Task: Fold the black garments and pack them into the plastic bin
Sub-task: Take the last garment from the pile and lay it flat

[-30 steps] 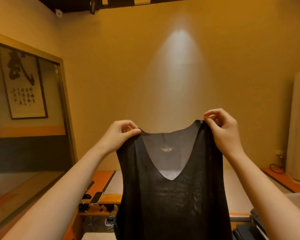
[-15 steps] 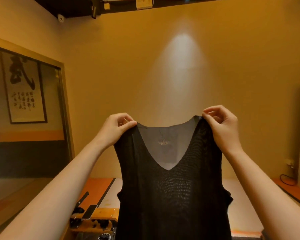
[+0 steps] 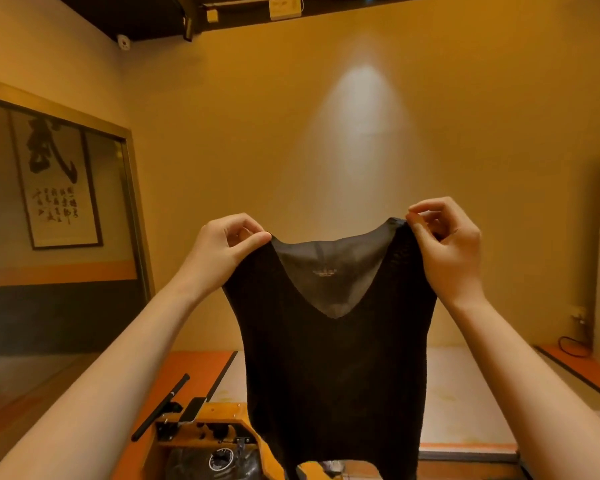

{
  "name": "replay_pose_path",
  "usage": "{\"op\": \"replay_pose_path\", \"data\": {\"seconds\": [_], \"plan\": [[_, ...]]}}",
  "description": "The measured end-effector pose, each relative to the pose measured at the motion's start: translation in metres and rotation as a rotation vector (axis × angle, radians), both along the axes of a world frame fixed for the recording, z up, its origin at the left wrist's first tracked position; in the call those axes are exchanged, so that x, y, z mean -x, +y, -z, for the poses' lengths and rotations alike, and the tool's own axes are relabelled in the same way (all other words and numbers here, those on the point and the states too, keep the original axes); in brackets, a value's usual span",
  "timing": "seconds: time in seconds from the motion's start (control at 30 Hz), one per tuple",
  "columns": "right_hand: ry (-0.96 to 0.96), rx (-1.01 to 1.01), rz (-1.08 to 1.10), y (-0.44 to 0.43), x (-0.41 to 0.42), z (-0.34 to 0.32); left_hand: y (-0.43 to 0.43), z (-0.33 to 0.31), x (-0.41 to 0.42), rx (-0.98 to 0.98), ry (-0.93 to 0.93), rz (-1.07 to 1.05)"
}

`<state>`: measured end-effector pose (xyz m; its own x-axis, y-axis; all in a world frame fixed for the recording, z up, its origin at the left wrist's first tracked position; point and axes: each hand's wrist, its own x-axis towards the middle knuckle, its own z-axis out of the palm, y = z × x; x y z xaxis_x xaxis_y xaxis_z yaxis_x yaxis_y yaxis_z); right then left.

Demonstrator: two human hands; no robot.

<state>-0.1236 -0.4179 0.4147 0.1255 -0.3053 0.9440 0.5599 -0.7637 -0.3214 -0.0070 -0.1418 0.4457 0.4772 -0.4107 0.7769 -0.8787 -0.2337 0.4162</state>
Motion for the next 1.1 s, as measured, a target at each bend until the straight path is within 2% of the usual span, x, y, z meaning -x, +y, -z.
{"op": "replay_pose_path", "data": {"seconds": [0.33,0.5,0.63,0.73,0.87,0.97,1.1], "plan": [[-0.099,0.085,0.129,0.042,0.067,0.017,0.041,0.02,0.056,-0.001,-0.011,0.01],[-0.128,0.018,0.038,0.056,0.088,0.014,0.05,0.017,0.064,0.021,-0.015,0.016],[-0.091,-0.019,0.046,0.05,0.089,0.012,0.041,0.018,0.058,0.026,0.004,0.034],[0.042,-0.073,-0.021,0.04,0.076,0.015,0.026,0.026,0.039,0.002,0.014,0.03],[0.362,-0.107,-0.11,0.012,0.037,0.04,-0.001,0.062,-0.005,-0.16,0.094,0.006],[0.589,-0.172,-0.118,-0.023,-0.012,0.085,-0.028,0.105,-0.053,-0.272,0.216,-0.02],[0.777,-0.3,-0.085,-0.064,-0.083,0.164,-0.067,0.179,-0.119,-0.359,0.378,-0.061]]}}
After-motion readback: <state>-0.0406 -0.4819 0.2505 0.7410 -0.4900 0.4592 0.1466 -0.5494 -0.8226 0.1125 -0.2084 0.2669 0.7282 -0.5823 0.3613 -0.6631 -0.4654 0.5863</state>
